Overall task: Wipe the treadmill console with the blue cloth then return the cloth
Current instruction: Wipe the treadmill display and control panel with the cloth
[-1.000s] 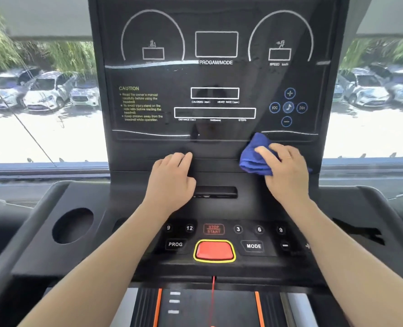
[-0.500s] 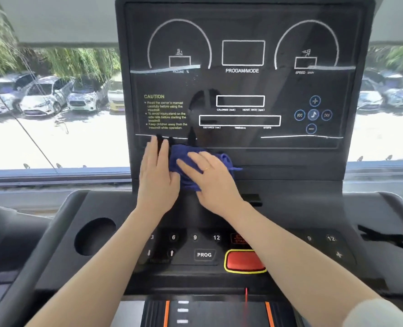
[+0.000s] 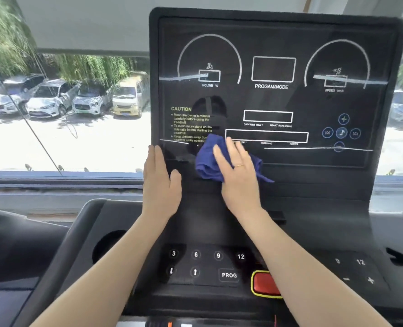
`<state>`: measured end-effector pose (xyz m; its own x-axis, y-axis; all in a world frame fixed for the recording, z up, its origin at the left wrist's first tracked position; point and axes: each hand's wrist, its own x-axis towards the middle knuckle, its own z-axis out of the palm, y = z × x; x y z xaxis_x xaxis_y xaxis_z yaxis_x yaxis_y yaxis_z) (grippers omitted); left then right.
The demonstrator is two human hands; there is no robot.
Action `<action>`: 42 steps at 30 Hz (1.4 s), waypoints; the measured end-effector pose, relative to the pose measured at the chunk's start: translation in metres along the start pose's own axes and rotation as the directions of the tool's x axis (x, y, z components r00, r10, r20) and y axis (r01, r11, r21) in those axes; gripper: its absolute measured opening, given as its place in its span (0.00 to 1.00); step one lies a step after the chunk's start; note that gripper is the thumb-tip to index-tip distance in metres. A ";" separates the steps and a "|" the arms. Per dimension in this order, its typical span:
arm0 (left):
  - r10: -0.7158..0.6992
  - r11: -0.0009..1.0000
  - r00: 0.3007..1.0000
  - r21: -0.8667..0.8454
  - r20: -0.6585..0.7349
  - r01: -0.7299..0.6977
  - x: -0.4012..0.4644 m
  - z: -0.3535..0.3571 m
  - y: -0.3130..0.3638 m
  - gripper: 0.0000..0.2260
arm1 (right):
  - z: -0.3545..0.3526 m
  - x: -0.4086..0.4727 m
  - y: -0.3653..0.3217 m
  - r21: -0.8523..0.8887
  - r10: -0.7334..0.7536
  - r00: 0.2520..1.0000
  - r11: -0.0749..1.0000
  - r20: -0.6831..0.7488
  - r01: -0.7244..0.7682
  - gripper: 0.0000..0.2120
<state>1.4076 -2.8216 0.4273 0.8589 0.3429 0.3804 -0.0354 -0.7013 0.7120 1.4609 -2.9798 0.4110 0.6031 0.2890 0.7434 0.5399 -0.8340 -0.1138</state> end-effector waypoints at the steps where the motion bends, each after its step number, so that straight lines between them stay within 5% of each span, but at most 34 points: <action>1: 0.010 1.000 1.000 -0.002 0.007 -0.010 0.001 -0.003 -0.001 0.26 | 0.007 0.004 -0.015 0.017 -0.088 0.995 0.996 0.035 0.088 0.28; 4: 0.025 0.999 1.000 -0.044 0.011 -0.025 0.004 -0.010 -0.003 0.24 | 0.017 0.023 -0.041 -0.034 -0.239 0.966 0.969 0.093 0.243 0.30; 9: 0.191 0.980 0.981 0.051 -0.015 -0.190 0.027 -0.022 -0.003 0.28 | 0.010 0.048 -0.023 -0.252 -0.401 0.913 0.893 -0.070 0.372 0.25; 13: 0.300 0.948 0.954 0.115 -0.006 -0.298 0.065 -0.035 0.009 0.28 | -0.006 0.097 0.001 -0.330 -0.209 0.946 0.936 -0.248 0.120 0.23; 17: 0.295 0.932 0.953 0.203 0.065 -0.302 0.095 -0.047 0.018 0.25 | -0.016 0.137 0.001 -0.228 0.051 0.924 0.962 -0.380 -0.147 0.26; 19: 0.282 0.941 0.957 0.173 0.075 -0.291 0.098 -0.049 0.019 0.25 | -0.017 0.135 -0.012 -0.183 0.040 0.943 0.977 -0.331 -0.106 0.25; 21: 0.287 0.953 0.957 0.091 0.055 -0.291 0.093 -0.052 0.020 0.23 | -0.027 0.128 -0.020 0.050 0.069 0.972 0.997 -0.224 -0.059 0.19; 23: 0.285 0.958 0.958 -0.031 0.013 -0.284 0.081 -0.055 0.025 0.21 | -0.044 0.120 -0.021 0.485 0.271 0.962 0.846 -0.029 -0.223 0.09; 25: 0.241 0.949 0.970 -0.213 0.017 -0.232 0.066 -0.058 0.036 0.18 | -0.059 0.113 -0.018 0.707 0.454 0.864 0.537 0.217 -0.460 0.05; 29: 0.142 0.894 0.966 -0.447 0.215 -0.032 0.041 -0.053 0.055 0.12 | -0.083 0.098 -0.018 0.737 0.353 0.703 0.052 0.618 -0.674 0.07; 32: 0.111 0.901 0.958 -0.434 0.266 0.016 0.030 -0.049 0.059 0.24 | -0.095 0.083 -0.018 0.670 0.237 0.630 -0.168 0.739 -0.723 0.09; 35: 0.053 0.881 0.887 -0.439 0.458 0.174 0.017 -0.050 0.062 0.16 | -0.100 0.067 -0.016 0.637 0.191 0.610 -0.307 0.769 -0.707 0.12; 38: 0.023 0.710 0.673 -0.486 0.739 0.510 0.006 -0.052 0.065 0.27 | -0.103 0.051 -0.016 0.597 0.120 0.604 -0.389 0.788 -0.701 0.12; 40: 0.036 0.657 0.661 -0.517 0.749 0.549 0.002 -0.051 0.065 0.26 | -0.104 0.042 -0.019 0.607 0.054 0.635 -0.366 0.771 -0.706 0.12; 42: 0.014 0.720 0.741 -0.521 0.671 0.458 -0.002 -0.047 0.063 0.20 | -0.103 0.035 -0.020 0.657 -0.013 0.687 -0.277 0.727 -0.701 0.11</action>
<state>1.3800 -2.8369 0.4987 0.9791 -0.1746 -0.1043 0.1019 -0.0224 0.9945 1.4103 -3.0017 0.5072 0.8338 0.5511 0.0334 -0.1862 0.3375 -0.9227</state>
